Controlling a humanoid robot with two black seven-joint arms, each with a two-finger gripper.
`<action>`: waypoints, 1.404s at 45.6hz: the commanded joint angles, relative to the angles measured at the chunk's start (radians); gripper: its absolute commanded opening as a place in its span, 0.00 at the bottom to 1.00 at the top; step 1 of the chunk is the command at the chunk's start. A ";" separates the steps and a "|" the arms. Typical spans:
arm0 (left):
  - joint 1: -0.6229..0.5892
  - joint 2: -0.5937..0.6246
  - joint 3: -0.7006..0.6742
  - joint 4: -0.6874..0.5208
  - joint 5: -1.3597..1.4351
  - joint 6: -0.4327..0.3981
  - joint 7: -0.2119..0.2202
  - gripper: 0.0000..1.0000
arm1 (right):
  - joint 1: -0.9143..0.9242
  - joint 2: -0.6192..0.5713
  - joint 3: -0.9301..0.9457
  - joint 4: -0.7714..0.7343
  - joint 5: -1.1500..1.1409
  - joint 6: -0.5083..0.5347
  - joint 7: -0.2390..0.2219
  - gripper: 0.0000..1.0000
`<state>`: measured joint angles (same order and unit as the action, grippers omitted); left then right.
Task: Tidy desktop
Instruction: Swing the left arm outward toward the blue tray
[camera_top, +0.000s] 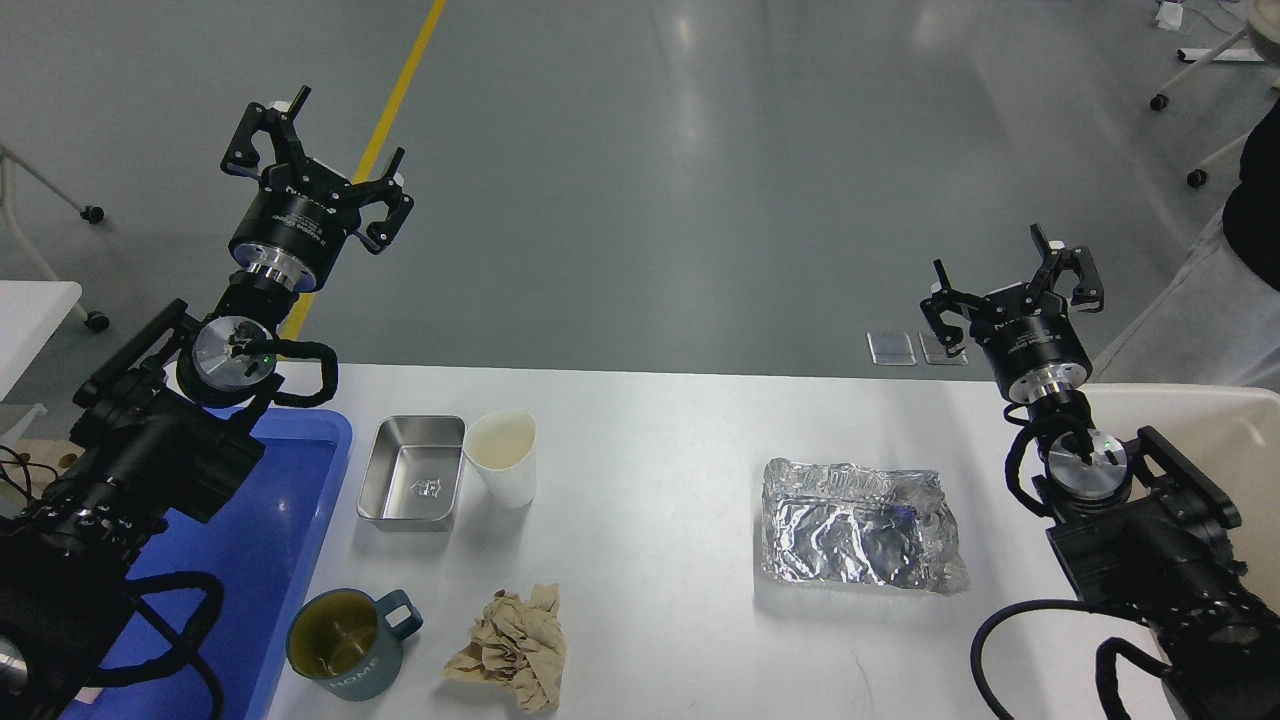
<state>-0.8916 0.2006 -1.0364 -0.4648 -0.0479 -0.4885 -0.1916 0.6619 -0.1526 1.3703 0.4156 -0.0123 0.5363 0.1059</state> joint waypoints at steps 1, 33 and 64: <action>0.002 -0.001 -0.001 0.000 0.002 -0.002 -0.014 0.97 | 0.002 0.001 0.001 0.000 0.000 -0.001 0.000 1.00; 0.000 0.092 -0.027 -0.003 0.140 0.018 -0.100 0.97 | -0.004 -0.008 -0.028 -0.003 -0.001 -0.016 0.000 1.00; -0.033 0.382 0.522 -0.277 0.273 0.326 -0.123 0.97 | -0.008 -0.013 -0.037 -0.001 -0.001 -0.019 0.000 1.00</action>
<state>-0.9215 0.4527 -0.6523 -0.5856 0.1992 -0.2407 -0.3495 0.6598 -0.1646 1.3324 0.4120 -0.0138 0.5154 0.1059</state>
